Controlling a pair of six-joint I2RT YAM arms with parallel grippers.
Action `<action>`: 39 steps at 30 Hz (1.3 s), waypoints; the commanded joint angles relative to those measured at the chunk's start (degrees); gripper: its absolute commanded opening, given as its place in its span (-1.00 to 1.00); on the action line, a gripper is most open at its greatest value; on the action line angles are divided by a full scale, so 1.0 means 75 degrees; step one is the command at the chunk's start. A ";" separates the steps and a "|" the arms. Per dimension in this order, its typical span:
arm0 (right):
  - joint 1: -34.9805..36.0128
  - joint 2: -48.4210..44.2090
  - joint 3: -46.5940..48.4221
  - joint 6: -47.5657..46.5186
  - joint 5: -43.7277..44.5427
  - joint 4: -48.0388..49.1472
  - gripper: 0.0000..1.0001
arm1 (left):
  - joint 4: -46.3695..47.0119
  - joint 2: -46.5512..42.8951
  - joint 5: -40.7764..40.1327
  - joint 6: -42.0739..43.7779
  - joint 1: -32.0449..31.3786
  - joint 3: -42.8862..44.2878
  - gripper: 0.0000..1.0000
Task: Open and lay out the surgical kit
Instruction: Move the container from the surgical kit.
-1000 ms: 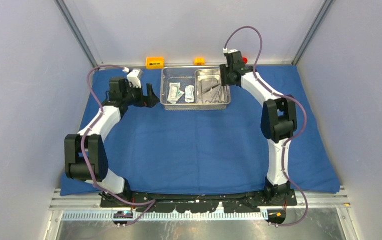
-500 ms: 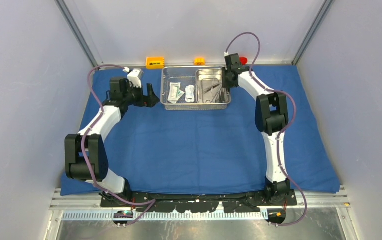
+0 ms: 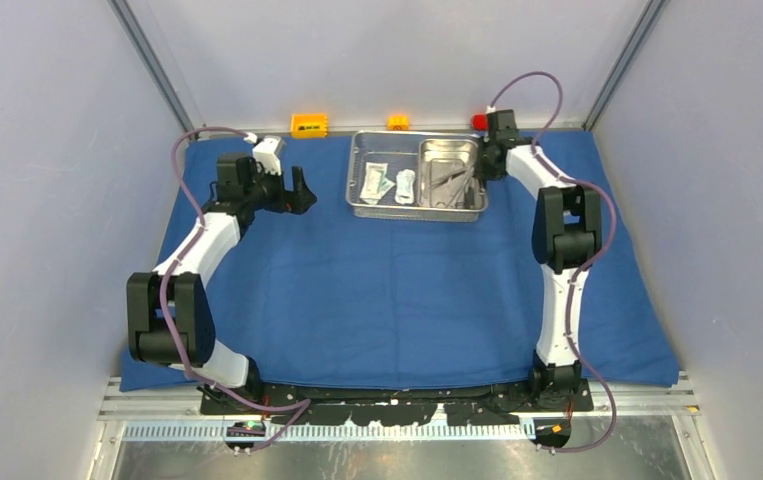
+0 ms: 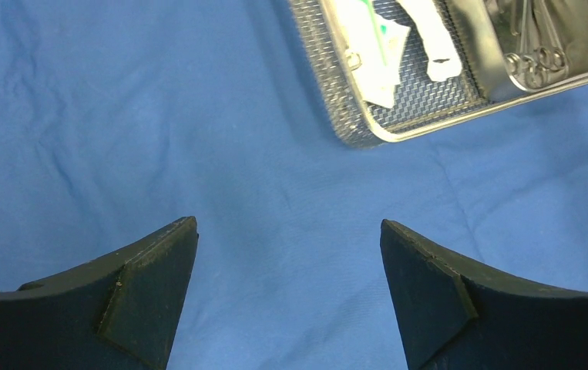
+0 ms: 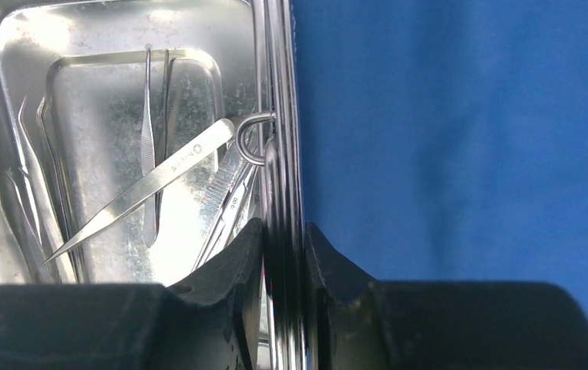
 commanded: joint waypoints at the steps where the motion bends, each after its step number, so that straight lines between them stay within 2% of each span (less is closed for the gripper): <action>1: -0.0931 -0.0804 -0.0374 -0.0254 0.0672 -0.0083 -0.82 | 0.0200 -0.0416 -0.0043 0.0218 -0.0047 0.0082 0.80; 7: -0.1664 -0.0811 -0.0402 -0.1344 0.0555 -0.0278 -0.85 | 0.0173 -0.0432 -0.0024 0.0241 -0.0056 0.0064 0.81; 17: -0.1827 -0.0074 0.0571 -0.3618 0.0210 -0.1333 -0.93 | 0.0139 -0.0464 -0.0055 0.0335 -0.0060 0.0029 0.81; 21: -0.1907 0.0006 0.0663 -0.4160 0.0319 -0.1452 -0.95 | 0.0115 -0.0460 -0.0075 0.0350 -0.0052 0.0040 0.80; 25: -0.2025 0.0299 0.1171 -0.4072 0.0343 -0.1615 -0.95 | 0.0087 -0.0418 -0.0103 0.0344 -0.0050 0.0077 0.80; 31: -0.2042 0.0798 0.1905 -0.3257 0.0572 -0.1648 -0.96 | 0.0007 -0.0385 -0.0137 0.0354 -0.0066 0.0085 0.80; 39: -0.2133 0.0916 0.2032 -0.2311 0.0990 -0.1394 -0.99 | -0.0065 -0.0360 -0.0176 0.0365 -0.0091 0.0172 0.81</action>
